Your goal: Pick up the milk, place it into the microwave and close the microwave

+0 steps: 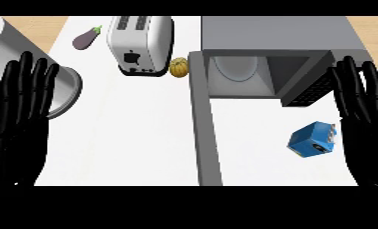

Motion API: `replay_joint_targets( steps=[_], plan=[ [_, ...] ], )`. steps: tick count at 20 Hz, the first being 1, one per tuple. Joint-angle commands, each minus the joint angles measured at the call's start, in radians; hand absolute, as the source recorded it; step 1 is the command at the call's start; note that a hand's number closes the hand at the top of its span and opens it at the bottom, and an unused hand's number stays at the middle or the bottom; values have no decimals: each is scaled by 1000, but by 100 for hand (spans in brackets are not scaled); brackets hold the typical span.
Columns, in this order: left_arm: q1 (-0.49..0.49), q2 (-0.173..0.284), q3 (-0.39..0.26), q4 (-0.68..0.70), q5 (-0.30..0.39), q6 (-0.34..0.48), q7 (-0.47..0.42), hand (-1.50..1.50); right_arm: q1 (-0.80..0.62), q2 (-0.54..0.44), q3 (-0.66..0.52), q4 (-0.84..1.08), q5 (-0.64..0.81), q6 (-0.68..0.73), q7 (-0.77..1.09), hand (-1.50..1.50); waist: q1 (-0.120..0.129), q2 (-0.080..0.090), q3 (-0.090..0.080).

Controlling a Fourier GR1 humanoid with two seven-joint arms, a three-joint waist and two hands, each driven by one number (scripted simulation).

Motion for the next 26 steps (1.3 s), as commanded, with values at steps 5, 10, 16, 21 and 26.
replay_joint_targets(
  steps=[5, 10, 16, 21, 26],
  plan=[
    [34, 15, 21, -67, -31, 17, 73, -150, -60, 60, -31, -68, 184, -203, 99, -150, -5, 21, -11],
    [122, -30, 68, -85, 167, -12, 132, -150, -25, 74, 201, -79, 84, -268, 162, -150, 0, 21, -11],
    [206, -35, 62, -192, 182, -24, 178, -150, -94, 75, 228, -35, 142, -336, 193, -150, -4, 22, -10],
    [299, -38, 92, -172, 216, -82, 82, -150, -9, 75, 248, -128, 257, -405, 226, -150, -7, 21, -11],
    [368, -55, 79, -223, 205, -105, 82, -150, -48, 75, 229, 19, 285, -477, 163, -150, -3, 22, -10]
  ],
)
